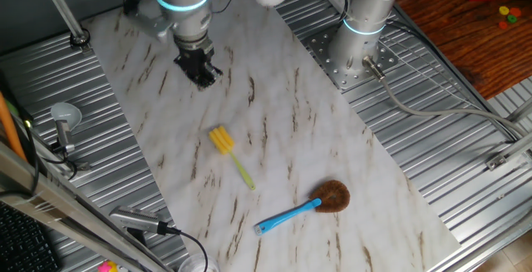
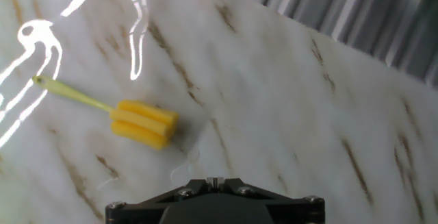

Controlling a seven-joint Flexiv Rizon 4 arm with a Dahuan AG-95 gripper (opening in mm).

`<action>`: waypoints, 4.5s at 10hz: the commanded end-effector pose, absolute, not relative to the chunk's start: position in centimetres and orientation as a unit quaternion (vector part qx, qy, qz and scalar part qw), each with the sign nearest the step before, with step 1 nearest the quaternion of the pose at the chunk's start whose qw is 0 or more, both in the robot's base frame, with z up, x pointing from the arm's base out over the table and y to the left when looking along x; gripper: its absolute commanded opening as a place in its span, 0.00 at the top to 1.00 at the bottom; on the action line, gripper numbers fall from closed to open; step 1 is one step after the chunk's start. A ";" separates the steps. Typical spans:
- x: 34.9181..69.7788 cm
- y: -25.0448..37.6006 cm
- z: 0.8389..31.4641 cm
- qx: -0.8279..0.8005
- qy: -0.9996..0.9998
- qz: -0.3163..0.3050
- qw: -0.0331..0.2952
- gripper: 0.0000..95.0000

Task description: Scrub the table with a brush

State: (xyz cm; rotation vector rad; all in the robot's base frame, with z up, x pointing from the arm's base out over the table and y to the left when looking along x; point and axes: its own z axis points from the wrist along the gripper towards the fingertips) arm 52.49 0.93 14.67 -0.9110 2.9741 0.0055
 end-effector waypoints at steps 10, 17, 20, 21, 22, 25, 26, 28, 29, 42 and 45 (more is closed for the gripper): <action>53.6 2.4 12.9 -0.518 0.855 -0.005 0.027 1.00; 51.9 14.7 11.4 -0.584 0.812 -0.008 0.006 0.80; 51.9 14.7 11.4 -0.610 0.792 -0.007 0.015 0.60; 51.9 14.7 11.4 -0.620 0.784 -0.005 0.016 0.60; 51.9 14.7 11.4 -0.643 0.766 -0.003 0.014 0.60; 52.0 15.7 10.6 -0.659 0.752 0.002 0.013 0.60; 52.1 16.5 10.3 -0.659 0.752 0.001 0.012 0.60; 52.1 18.3 9.5 -0.662 0.750 -0.004 0.007 0.60; 52.1 18.3 9.5 -0.664 0.748 -0.006 0.007 0.60; 51.5 18.1 5.7 -0.676 0.737 0.001 0.009 0.60; 49.9 18.7 4.6 -0.683 0.730 -0.007 0.000 0.60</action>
